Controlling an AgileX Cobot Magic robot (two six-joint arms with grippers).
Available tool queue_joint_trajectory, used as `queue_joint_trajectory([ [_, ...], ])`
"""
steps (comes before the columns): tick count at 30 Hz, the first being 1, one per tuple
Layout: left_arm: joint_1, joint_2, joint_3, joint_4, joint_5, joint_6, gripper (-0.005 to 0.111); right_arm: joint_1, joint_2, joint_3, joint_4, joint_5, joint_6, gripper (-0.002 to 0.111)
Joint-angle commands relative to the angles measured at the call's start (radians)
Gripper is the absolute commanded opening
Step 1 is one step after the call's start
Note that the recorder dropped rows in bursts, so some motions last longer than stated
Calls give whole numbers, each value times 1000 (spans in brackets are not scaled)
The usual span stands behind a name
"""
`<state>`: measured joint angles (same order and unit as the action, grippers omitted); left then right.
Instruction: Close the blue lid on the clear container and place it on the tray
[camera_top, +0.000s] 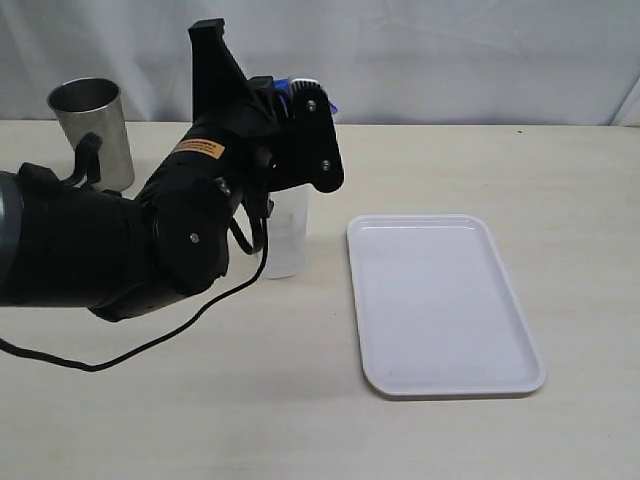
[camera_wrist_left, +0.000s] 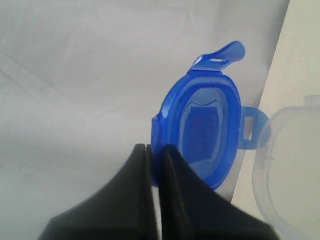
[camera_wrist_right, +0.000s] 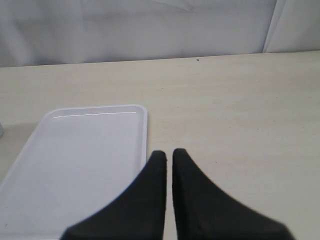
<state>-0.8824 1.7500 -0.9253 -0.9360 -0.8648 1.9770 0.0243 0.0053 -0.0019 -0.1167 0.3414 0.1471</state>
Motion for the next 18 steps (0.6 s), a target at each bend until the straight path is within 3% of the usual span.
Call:
queue_joint_trajectory([
  [1,-31,-2,-5,-15,-21,23,0,2,-5,2,4,1,3,5],
  [18,-76,-2,-5,-177,-39,159,0,2,-5,2,4,1,3,5],
])
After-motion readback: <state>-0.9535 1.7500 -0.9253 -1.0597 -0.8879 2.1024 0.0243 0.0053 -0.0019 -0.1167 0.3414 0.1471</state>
